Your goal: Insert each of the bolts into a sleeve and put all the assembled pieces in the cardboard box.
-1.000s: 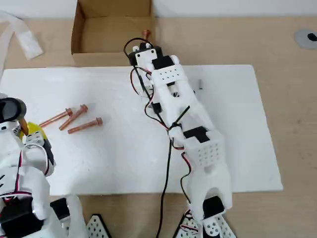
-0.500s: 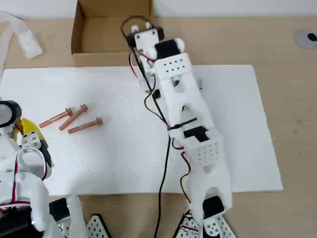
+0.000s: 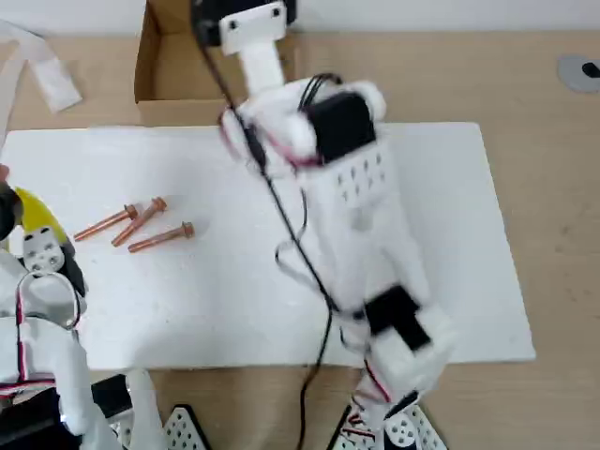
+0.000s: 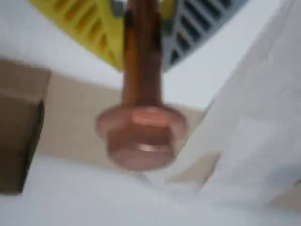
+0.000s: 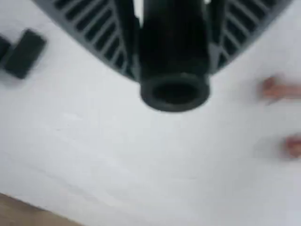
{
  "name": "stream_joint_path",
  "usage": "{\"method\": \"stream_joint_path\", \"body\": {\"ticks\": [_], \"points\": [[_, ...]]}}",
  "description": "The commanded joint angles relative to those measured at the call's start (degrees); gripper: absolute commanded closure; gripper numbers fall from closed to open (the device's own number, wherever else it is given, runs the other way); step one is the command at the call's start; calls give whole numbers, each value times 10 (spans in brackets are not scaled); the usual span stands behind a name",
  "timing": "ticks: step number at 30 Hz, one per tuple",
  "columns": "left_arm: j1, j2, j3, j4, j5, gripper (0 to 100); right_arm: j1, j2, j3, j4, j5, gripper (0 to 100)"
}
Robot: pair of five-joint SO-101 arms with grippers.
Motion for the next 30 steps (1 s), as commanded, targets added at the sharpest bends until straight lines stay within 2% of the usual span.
{"method": "stream_joint_path", "body": {"ticks": [1, 6, 14, 21, 23, 26, 30], "points": [[9, 5, 27, -64, 31, 994, -59, -143, 111, 9, -18, 989], [22, 6, 42, -74, 77, 994, -79, -280, 324, -39, -29, 989], [157, 5, 42, -74, 99, 994, -67, -503, 654, -197, -25, 989], [201, 5, 43, -74, 99, 994, -54, -654, 964, -433, -24, 989], [212, 5, 43, -74, 99, 994, -54, -684, 1042, -512, 3, 989], [231, 5, 42, -74, 98, 994, -54, -724, 1133, -622, 35, 989], [261, 5, 41, -74, 98, 994, -54, -767, 1215, -750, 42, 989]]}}
